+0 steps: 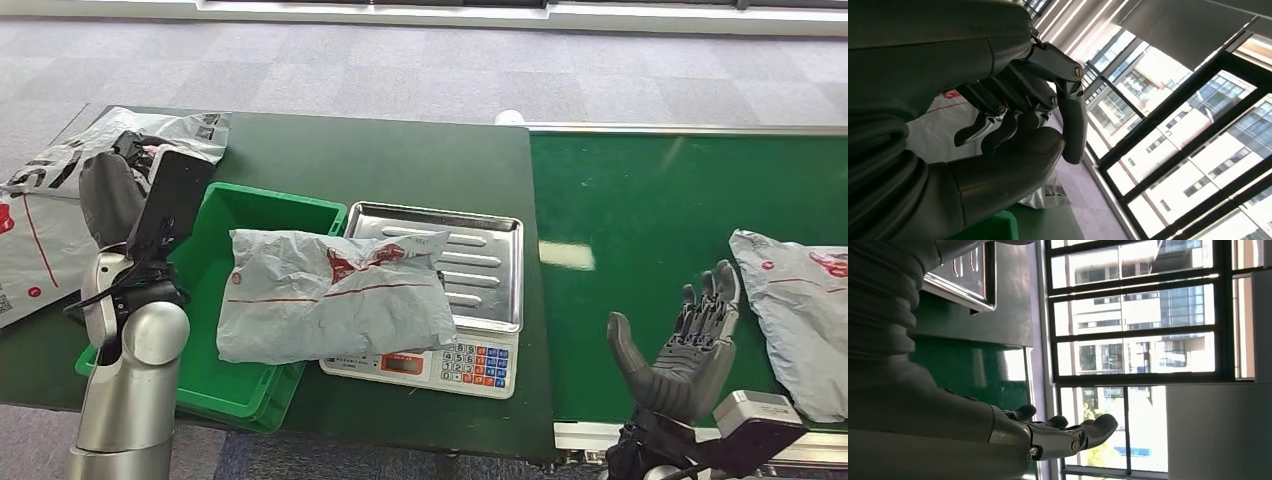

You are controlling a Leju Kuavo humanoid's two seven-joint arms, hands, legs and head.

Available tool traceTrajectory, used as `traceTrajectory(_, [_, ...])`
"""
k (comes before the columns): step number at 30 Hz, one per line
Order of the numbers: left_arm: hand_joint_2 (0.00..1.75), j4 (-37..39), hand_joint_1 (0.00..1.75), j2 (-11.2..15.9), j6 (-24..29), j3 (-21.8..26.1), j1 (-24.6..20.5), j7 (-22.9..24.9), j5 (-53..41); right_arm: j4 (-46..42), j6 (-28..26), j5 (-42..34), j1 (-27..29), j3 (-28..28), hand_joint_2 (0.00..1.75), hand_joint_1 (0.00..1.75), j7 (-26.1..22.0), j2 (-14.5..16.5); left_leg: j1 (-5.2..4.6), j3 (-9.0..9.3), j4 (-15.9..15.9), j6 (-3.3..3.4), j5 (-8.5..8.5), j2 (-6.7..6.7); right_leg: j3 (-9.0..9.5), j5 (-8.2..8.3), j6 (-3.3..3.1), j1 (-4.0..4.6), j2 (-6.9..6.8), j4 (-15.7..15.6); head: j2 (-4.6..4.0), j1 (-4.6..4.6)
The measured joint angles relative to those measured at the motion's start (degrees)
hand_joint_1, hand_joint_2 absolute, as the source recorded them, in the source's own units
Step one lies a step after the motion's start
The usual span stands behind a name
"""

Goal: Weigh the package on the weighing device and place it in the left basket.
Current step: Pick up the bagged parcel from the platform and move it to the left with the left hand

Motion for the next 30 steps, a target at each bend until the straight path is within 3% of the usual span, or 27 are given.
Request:
traceTrajectory(1, [1.75,1.2,0.00,0.0,0.0,0.9,0.1,0.2,-0.4,0.0,0.2,0.3,0.3,0.0,1.75,0.00,0.3,0.0,0.00,0.00,0.0,0.00,0.00,0.00,0.00,0.00,0.00,-0.01,0.00,0.0,0.00,-0.01])
traceTrajectory(5, [1.75,4.2,0.00,0.0,-2.4,3.5,1.3,-0.4,0.3,0.0,0.9,1.2,1.4,0.0,1.75,0.00,1.2,0.2,0.00,-0.01,0.0,0.00,0.00,0.01,-0.04,0.00,0.00,-0.01,0.02,0.0,0.00,-0.01])
traceTrajectory(10, [1.75,4.0,0.00,-1.0,-19.9,2.6,4.8,-4.9,11.4,0.0,1.4,0.9,2.5,0.0,1.75,0.00,1.7,0.3,-0.01,-0.02,0.0,0.03,-0.03,0.02,-0.07,-0.01,0.01,-0.04,0.04,0.0,0.00,-0.01])
traceTrajectory(12, [1.75,3.3,0.00,-1.4,-23.2,0.6,6.5,-5.1,12.0,0.0,1.8,0.7,2.7,0.0,1.75,0.00,1.7,0.3,-0.01,-0.05,0.0,0.05,-0.05,0.05,-0.12,-0.01,0.01,-0.05,0.10,0.0,0.00,-0.01])
traceTrajectory(17, [1.75,1.6,0.00,-1.8,-27.3,-4.8,8.2,-7.0,13.6,0.0,2.0,0.6,2.8,0.0,1.75,0.00,1.6,0.3,-0.03,-0.06,0.0,0.05,-0.05,0.04,-0.12,-0.01,0.01,-0.05,0.08,0.0,0.00,-0.01])
traceTrajectory(23, [1.75,-1.7,0.00,0.1,-30.6,-13.6,9.0,-11.1,19.1,0.0,2.0,-1.2,2.8,-0.1,1.75,0.00,1.0,0.1,-0.02,-0.05,0.0,0.05,-0.05,0.04,-0.11,0.00,0.01,0.00,0.10,0.0,0.00,-0.02])
traceTrajectory(30, [1.75,-3.4,0.00,1.8,-30.9,-17.8,9.5,-11.6,19.9,0.1,1.8,-1.6,2.7,-0.2,1.75,0.00,0.7,-0.2,-0.02,-0.05,0.0,0.05,-0.05,0.04,-0.10,-0.01,0.01,0.01,0.09,0.0,0.00,-0.02])
